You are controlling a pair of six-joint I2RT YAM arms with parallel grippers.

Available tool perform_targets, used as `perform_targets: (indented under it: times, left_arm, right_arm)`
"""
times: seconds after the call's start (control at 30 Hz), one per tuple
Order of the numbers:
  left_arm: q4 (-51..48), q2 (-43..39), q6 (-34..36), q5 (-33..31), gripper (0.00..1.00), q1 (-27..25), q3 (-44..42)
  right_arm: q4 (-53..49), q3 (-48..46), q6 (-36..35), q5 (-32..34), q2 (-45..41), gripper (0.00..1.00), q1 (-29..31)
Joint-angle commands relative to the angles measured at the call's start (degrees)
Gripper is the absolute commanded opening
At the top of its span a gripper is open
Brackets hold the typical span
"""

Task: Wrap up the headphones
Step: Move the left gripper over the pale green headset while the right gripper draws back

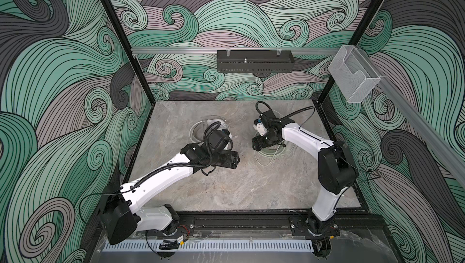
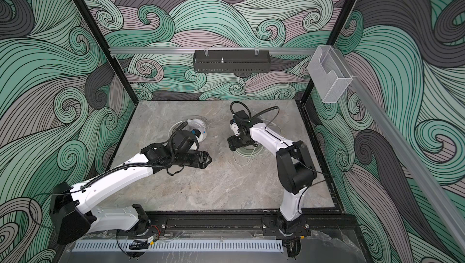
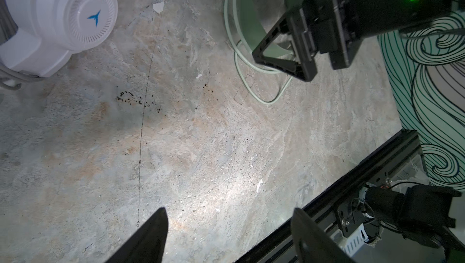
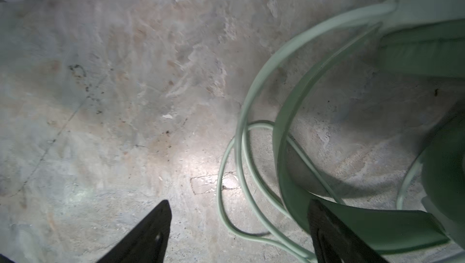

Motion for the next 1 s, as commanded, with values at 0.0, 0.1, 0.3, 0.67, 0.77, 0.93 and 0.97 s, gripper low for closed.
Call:
perform_targets:
  times: [0.0,0.1,0.3,0.67,0.77,0.93,0.97]
  left_arm:
    - [0.2,-3.1,-2.4,-2.5,0.79,-0.2,-1.6]
    - [2.6,-5.2,-3.5,-3.9,0.79,-0.2,-4.3]
    - [2.8,-7.3,-2.1,-5.5,0.79,-0.1,-5.7]
    - [0.3,-9.2,-4.5,-7.2,0.78,-0.1,-7.5]
    - [-0.1,-10.7,-4.6,-8.2,0.78,-0.1,-8.7]
    - [-1.8,-13.9,-6.7,-10.8,0.78,0.0,-11.4]
    - [-2.0,-14.7,-7.2,-11.4,0.78,0.0,-12.2]
  right_arm:
    - [0.9,-1.7,-0.3,0.3,-0.3,0.85,-0.2]
    - [2.0,-3.3,0.3,-1.2,1.3,0.84,-0.1]
    - [2.3,-4.6,0.1,-1.1,3.4,0.72,1.1]
    - [6.1,-11.7,7.9,-8.0,-2.3,0.51,7.0]
    - [8.8,-14.2,12.9,-11.9,-4.6,0.52,10.7]
    - [13.7,-13.9,19.6,-18.6,-6.3,0.54,16.3]
    - [15.0,-13.8,20.7,-20.3,-6.6,0.54,17.1]
